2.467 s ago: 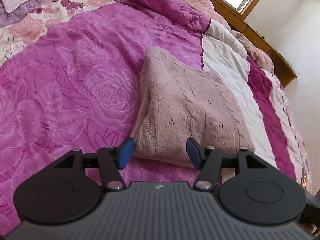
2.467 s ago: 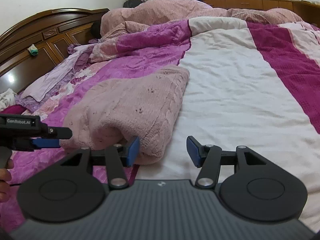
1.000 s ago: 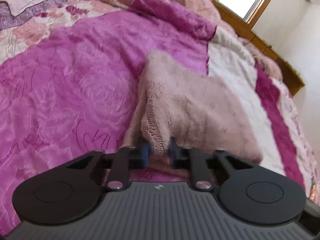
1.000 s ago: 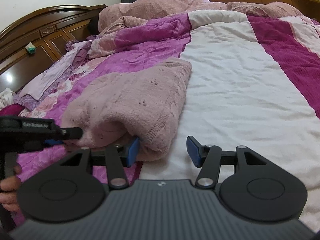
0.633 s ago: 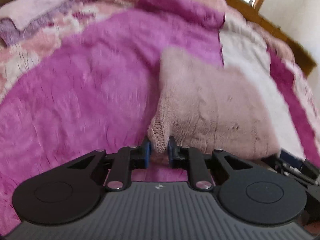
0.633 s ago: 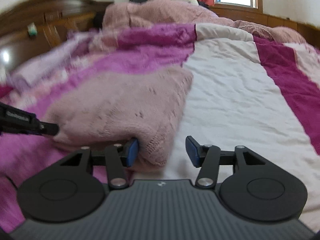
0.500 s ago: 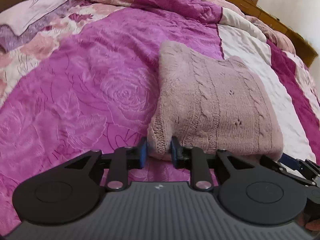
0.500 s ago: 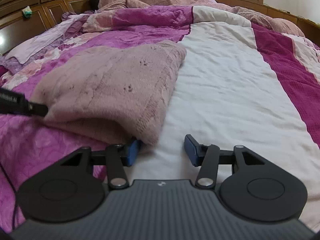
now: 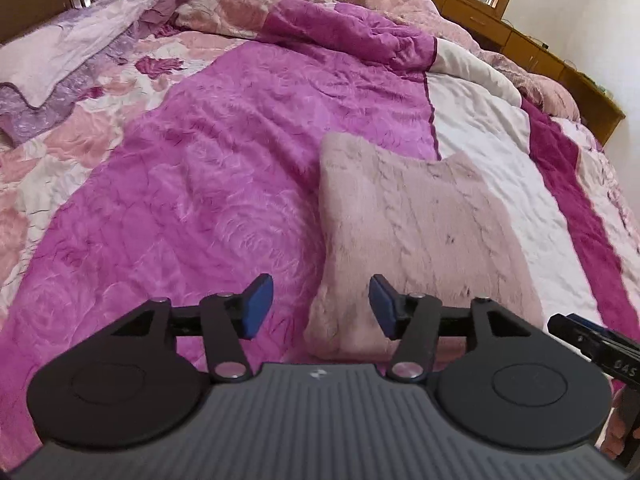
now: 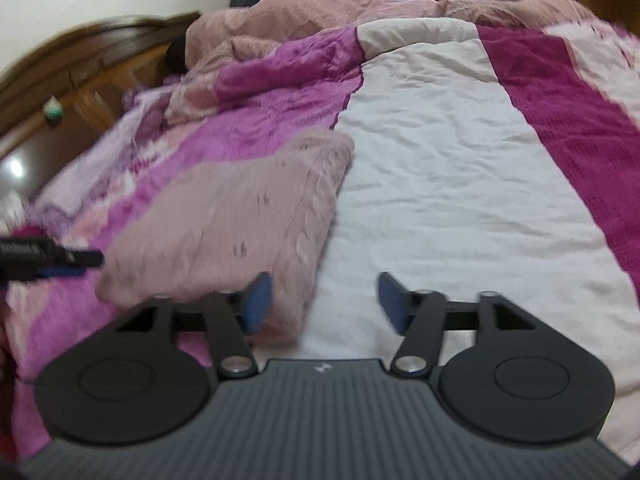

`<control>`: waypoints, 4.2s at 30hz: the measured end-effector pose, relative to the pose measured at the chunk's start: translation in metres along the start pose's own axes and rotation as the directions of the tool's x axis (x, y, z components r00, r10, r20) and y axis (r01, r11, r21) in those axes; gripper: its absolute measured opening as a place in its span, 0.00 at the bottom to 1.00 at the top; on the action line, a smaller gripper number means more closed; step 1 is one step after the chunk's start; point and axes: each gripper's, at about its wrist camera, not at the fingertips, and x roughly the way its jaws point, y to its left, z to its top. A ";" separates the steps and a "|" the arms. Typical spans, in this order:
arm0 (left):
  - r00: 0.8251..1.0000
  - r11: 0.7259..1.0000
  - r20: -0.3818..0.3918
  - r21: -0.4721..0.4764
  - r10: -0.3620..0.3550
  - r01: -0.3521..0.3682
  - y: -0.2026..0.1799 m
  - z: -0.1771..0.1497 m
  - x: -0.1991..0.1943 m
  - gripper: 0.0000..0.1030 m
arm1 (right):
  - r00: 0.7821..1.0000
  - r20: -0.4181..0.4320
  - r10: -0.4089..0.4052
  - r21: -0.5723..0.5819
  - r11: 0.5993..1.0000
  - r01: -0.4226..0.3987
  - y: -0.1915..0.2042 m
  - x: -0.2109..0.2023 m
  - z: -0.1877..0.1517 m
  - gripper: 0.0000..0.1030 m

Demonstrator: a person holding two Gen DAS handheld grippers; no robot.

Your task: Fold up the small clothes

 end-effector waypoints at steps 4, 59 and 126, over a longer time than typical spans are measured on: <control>0.996 0.995 -0.027 -0.043 -0.088 0.087 0.002 0.013 0.020 0.70 | 0.997 -0.008 0.077 0.094 0.993 -0.076 -0.008 0.010 0.013 0.70; 0.911 0.902 -0.056 -0.176 -0.409 0.395 -0.039 0.011 0.053 0.33 | 0.899 -0.020 0.438 0.370 0.839 -0.400 -0.044 0.022 0.067 0.46; 0.925 0.923 -0.255 0.189 -0.283 0.335 -0.136 -0.098 0.014 0.25 | 0.968 -0.162 0.189 0.407 0.907 -0.109 -0.140 -0.073 -0.050 0.46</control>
